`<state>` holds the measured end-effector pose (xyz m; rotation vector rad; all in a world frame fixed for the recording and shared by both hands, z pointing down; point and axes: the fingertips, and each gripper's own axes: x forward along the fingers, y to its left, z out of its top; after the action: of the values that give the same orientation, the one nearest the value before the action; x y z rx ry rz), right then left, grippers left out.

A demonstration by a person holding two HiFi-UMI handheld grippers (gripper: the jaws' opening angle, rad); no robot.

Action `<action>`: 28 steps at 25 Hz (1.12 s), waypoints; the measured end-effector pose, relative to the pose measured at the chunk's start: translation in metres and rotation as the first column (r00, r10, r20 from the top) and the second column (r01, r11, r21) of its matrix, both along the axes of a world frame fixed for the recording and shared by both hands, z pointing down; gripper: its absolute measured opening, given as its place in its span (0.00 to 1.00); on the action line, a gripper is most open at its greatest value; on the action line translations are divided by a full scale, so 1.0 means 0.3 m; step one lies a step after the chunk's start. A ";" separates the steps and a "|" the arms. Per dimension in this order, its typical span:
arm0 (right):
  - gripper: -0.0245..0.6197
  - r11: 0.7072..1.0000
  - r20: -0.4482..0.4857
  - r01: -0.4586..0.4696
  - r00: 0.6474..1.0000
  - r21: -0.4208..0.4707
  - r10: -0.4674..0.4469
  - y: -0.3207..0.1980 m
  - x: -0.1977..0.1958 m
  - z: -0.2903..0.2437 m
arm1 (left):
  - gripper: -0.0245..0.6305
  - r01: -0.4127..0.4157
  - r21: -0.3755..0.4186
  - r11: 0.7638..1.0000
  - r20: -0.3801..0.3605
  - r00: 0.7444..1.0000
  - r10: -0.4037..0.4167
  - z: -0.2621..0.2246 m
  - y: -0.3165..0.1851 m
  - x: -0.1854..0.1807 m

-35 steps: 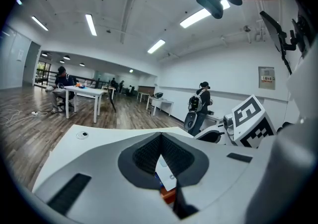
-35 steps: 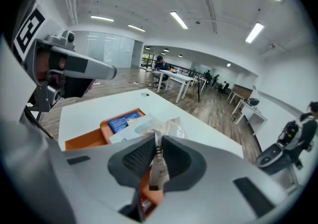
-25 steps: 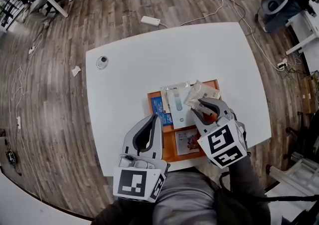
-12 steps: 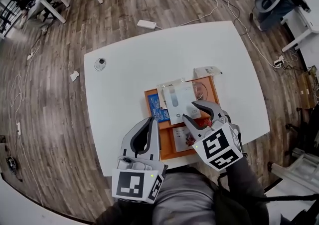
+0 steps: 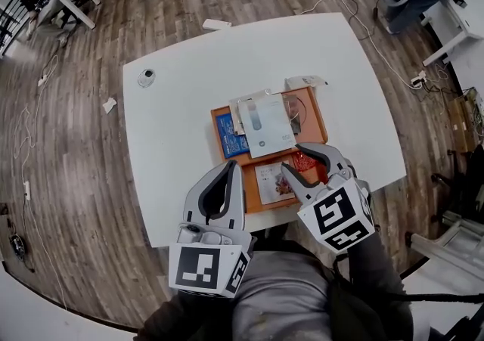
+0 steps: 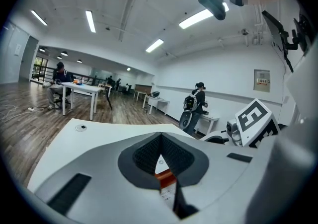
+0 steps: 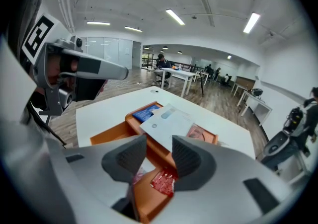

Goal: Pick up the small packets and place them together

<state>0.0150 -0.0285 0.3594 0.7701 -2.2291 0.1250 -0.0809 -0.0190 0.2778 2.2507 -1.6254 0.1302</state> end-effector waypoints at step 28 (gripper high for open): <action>0.47 0.926 -0.217 0.163 0.945 -0.340 -0.246 0.166 -0.085 0.410 | 0.04 0.089 -0.112 0.990 -0.019 0.996 -0.092 0.164 -0.004 -0.131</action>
<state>-0.0105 0.0213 0.4824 0.3497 -1.9623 0.2591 -0.1203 -0.0201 0.3269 2.0845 -1.6627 0.1652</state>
